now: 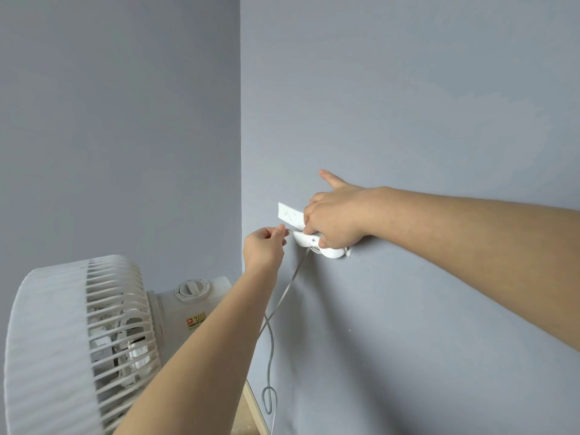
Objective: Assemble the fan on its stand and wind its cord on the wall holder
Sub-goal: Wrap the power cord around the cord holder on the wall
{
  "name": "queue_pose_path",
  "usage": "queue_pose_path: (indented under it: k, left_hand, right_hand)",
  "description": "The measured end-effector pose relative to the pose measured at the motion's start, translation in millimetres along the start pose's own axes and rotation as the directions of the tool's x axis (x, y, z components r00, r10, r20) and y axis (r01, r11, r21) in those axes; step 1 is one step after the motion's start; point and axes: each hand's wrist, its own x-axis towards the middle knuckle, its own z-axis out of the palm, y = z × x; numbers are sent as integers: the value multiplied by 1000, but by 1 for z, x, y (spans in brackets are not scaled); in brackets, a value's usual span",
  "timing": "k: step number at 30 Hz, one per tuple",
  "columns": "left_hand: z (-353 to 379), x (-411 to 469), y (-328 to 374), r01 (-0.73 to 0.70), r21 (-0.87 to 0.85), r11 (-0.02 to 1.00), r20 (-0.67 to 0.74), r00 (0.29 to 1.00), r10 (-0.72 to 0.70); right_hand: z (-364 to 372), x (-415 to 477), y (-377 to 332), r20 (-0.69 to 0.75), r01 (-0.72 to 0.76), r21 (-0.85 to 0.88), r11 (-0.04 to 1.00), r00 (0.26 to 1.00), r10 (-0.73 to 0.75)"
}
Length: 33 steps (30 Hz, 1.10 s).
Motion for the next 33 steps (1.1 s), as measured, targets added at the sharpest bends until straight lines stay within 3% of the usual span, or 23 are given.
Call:
queue_pose_path:
  k: [4,8,14,19,22,33]
  left_hand:
    - [-19,-15,-9,-13,47,999,-22,1000,14]
    - [-34,-33,-14,-14,27,1000,44,999,13]
    - [-29,-54,-14,-64,14,998,136,989,61]
    - [-27,-64,-13,-124,-13,992,231,965,124]
    - [-26,-69,-14,-119,-64,991,268,954,132]
    - [-27,-75,-16,-160,-92,983,400,898,183]
  right_hand:
    - [2,4,-1,-9,-12,32,999,1000,12]
    - [3,0,-5,-91,-7,74,997,996,14]
    - [-5,1,-14,-156,70,326,943,988,-19]
    - [-10,-3,-2,-277,124,102,987,956,-91]
    - [-11,-8,7,-304,79,2,997,950,-75]
    - [-21,-22,17,-279,85,-81,993,954,-105]
